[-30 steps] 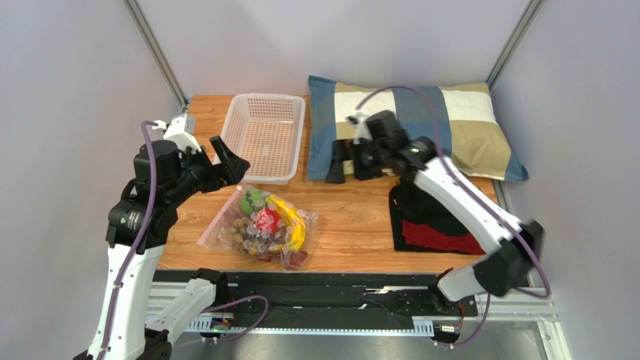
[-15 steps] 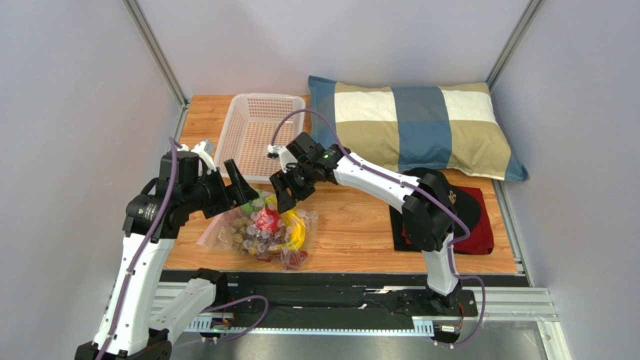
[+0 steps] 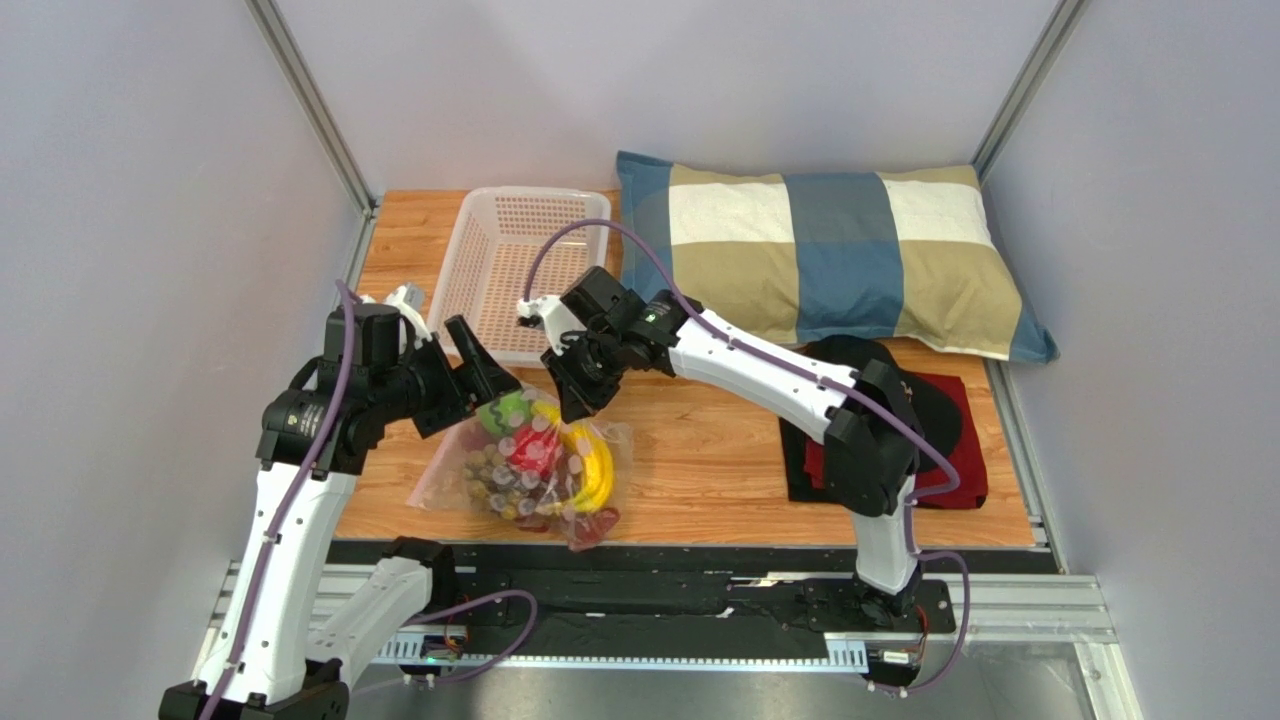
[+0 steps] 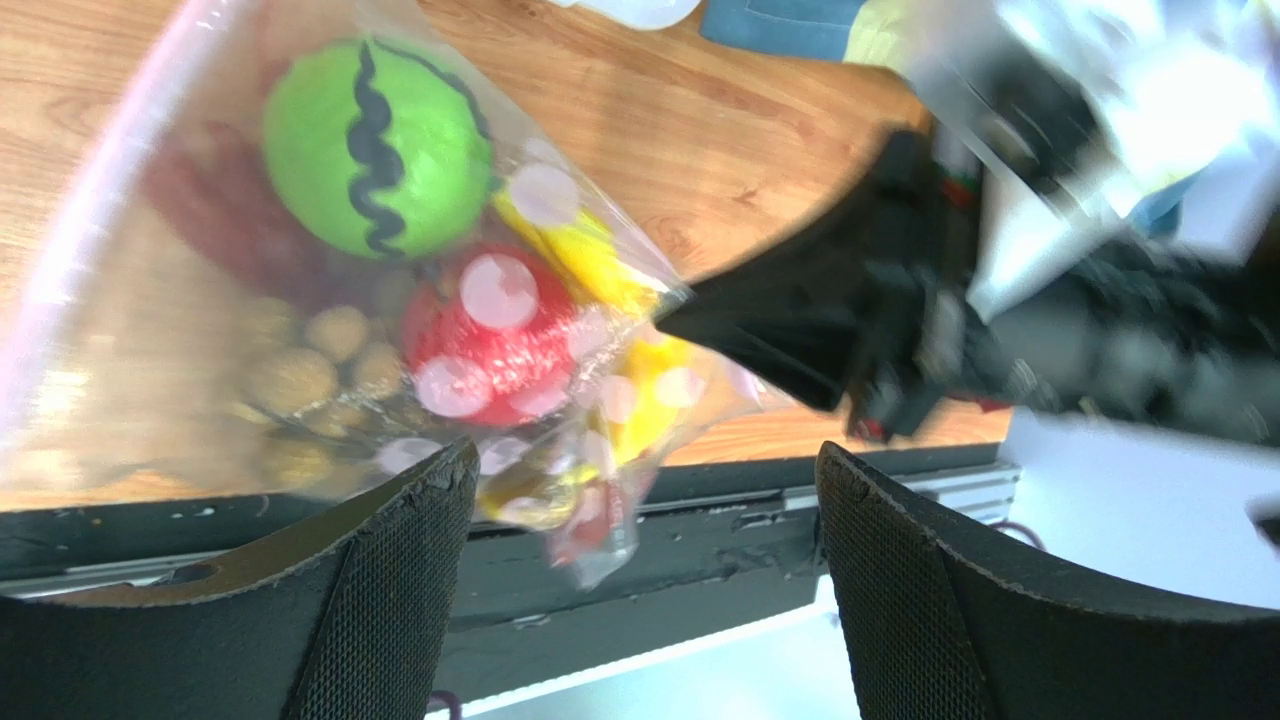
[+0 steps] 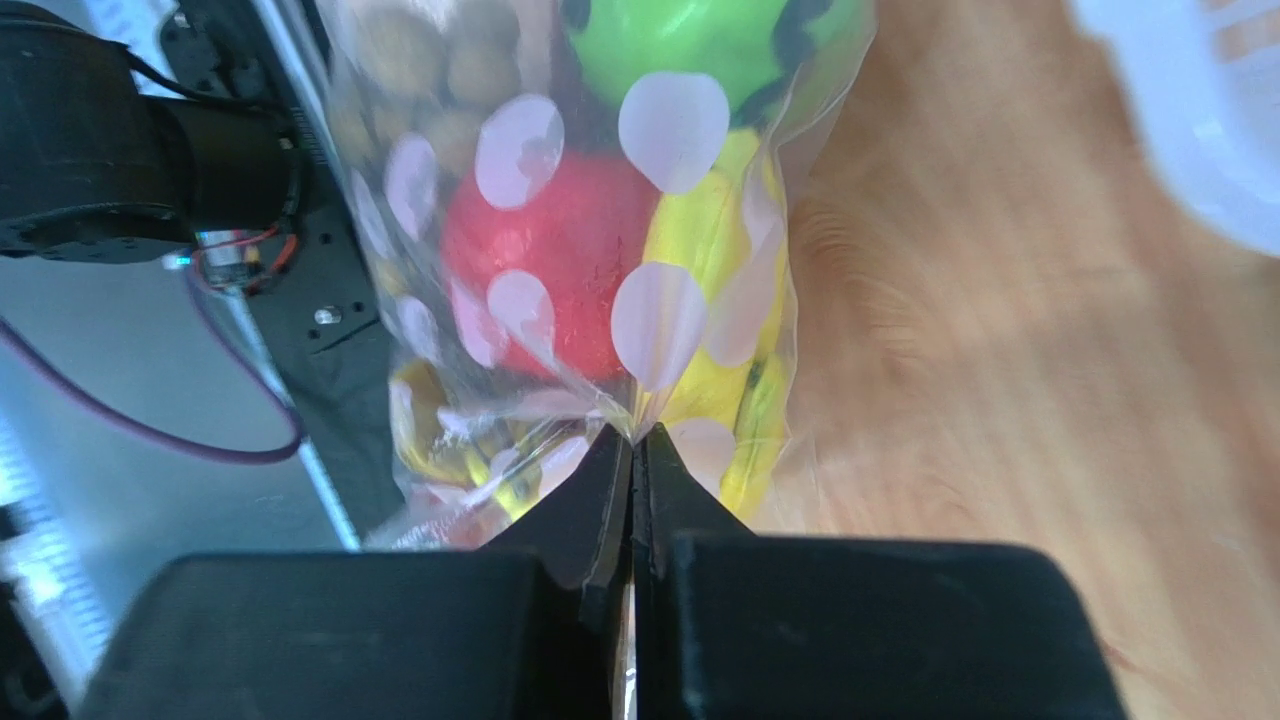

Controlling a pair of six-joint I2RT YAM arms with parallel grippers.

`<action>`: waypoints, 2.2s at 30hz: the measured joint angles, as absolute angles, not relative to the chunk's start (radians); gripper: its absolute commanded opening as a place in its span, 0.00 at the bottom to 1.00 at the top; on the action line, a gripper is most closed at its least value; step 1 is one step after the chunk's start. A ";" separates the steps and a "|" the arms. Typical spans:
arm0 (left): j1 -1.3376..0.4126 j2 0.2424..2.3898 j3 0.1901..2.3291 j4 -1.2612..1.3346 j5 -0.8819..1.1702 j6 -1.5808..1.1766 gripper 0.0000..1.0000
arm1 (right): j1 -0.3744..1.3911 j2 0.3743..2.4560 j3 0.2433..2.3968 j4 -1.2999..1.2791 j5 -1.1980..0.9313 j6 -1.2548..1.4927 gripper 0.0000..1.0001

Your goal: Open the zip-top bag and remove the fake food

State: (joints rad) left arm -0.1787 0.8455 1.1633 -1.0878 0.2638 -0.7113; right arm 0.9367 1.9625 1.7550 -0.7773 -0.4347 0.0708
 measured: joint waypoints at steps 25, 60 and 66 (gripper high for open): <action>-0.056 0.868 0.554 -0.550 0.509 -0.905 0.90 | 1.008 1.491 1.166 -0.459 0.222 -0.178 0.00; 0.055 1.337 0.185 0.653 0.810 -1.006 0.00 | 0.877 1.472 1.242 -0.600 -0.121 0.007 0.53; 0.008 0.834 0.405 0.140 0.767 -0.795 0.00 | 0.876 1.473 1.415 -0.721 -0.228 0.065 0.80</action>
